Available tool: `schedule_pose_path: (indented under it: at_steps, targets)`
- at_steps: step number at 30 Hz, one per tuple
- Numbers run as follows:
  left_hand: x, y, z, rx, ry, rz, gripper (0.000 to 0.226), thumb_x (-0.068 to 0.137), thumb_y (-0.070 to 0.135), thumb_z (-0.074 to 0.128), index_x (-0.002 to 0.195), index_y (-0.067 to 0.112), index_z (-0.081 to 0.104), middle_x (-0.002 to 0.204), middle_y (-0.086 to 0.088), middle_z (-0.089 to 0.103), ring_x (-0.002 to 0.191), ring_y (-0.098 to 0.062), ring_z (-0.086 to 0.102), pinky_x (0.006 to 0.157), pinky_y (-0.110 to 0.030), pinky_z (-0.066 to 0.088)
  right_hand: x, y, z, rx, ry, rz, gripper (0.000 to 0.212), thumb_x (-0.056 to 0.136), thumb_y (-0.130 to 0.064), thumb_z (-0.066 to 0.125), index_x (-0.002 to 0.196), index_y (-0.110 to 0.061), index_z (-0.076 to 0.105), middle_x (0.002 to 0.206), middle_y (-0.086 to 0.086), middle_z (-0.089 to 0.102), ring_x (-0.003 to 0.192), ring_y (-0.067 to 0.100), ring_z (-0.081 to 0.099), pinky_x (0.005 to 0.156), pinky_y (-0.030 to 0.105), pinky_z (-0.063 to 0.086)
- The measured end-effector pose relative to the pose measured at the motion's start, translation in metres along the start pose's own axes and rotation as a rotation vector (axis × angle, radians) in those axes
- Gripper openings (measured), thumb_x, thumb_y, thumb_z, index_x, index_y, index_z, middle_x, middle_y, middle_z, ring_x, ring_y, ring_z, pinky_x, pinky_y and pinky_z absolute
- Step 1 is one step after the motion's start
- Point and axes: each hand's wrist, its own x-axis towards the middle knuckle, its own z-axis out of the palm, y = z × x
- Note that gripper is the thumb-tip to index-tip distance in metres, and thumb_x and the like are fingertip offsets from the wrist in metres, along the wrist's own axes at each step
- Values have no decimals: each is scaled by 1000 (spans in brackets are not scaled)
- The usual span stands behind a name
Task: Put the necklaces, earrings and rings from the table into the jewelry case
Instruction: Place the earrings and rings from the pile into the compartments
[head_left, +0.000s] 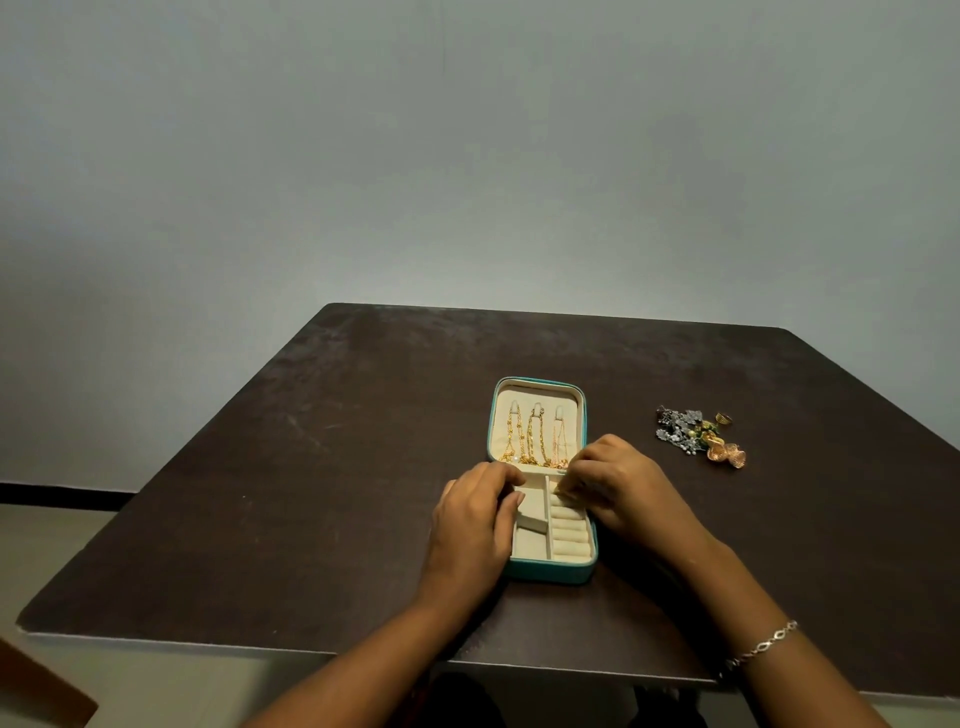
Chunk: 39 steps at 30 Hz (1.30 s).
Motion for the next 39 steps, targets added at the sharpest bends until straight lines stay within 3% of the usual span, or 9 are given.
schedule_pose_path:
  at_steps: [5, 10, 14, 16, 19, 22, 28, 36, 39]
  targets:
    - [0, 2, -2, -1, -1, 4, 9, 89, 14, 54, 94, 17, 61, 96, 5, 63, 84, -4, 51, 69, -10, 35, -9, 10, -4, 174, 194, 147, 15, 78, -15, 62, 91, -15, 70, 87, -4, 63, 83, 12, 53, 68, 20, 43]
    - [0, 1, -1, 1, 0, 2, 9, 88, 11, 57, 93, 18, 61, 94, 10, 60, 82, -3, 51, 68, -11, 35, -28, 40, -25, 137, 400, 260, 11, 78, -13, 63, 86, -11, 70, 82, -6, 61, 79, 6, 52, 70, 13, 41]
    - [1, 0, -1, 1, -1, 5, 9, 87, 11, 59, 91, 19, 61, 90, 15, 56, 78, 0, 51, 66, -12, 36, -42, 80, -37, 192, 599, 553, 12, 80, -2, 65, 87, -11, 69, 87, 4, 66, 83, 20, 59, 66, 11, 40]
    - [1, 1, -1, -6, 7, 11, 9, 86, 10, 60, 89, 19, 61, 89, 17, 55, 77, 3, 50, 66, -12, 35, -44, 98, -38, 186, 646, 697, 15, 83, 1, 60, 91, -9, 68, 93, 9, 66, 87, 24, 59, 68, 18, 42]
    - [0, 0, -1, -7, 16, 17, 10, 85, 9, 60, 88, 19, 62, 88, 17, 55, 76, 3, 51, 65, -12, 35, -44, 124, -32, 65, 531, 825, 23, 88, 1, 51, 101, -8, 67, 107, 14, 63, 103, 29, 54, 82, 34, 42]
    - [0, -3, 1, -14, 39, 22, 8, 86, 20, 54, 87, 21, 62, 87, 18, 57, 75, 3, 52, 63, -12, 35, -43, 143, -25, 27, 391, 909, 29, 90, 1, 46, 109, -10, 65, 119, 16, 56, 114, 31, 46, 90, 36, 38]
    - [1, -5, 2, -27, 44, 24, 32, 81, 40, 36, 86, 23, 62, 86, 17, 61, 75, 0, 54, 62, -13, 38, -33, 165, -25, 23, 294, 1025, 27, 93, -12, 48, 116, -17, 60, 125, 15, 48, 121, 31, 39, 96, 42, 36]
    - [2, -8, 3, -22, 43, 51, 28, 82, 39, 39, 83, 24, 62, 83, 20, 60, 86, 4, 51, 63, -12, 39, -28, 180, -23, -6, 319, 1097, 8, 85, -19, 63, 86, -22, 71, 108, 10, 62, 111, 31, 46, 79, 36, 41]
    - [2, -8, 3, -5, 43, 64, 25, 82, 39, 41, 82, 24, 61, 82, 20, 59, 84, 5, 50, 64, -9, 38, -27, 184, -20, 23, 360, 1124, 18, 83, -17, 66, 67, -25, 64, 101, 9, 65, 108, 29, 47, 75, 33, 39]
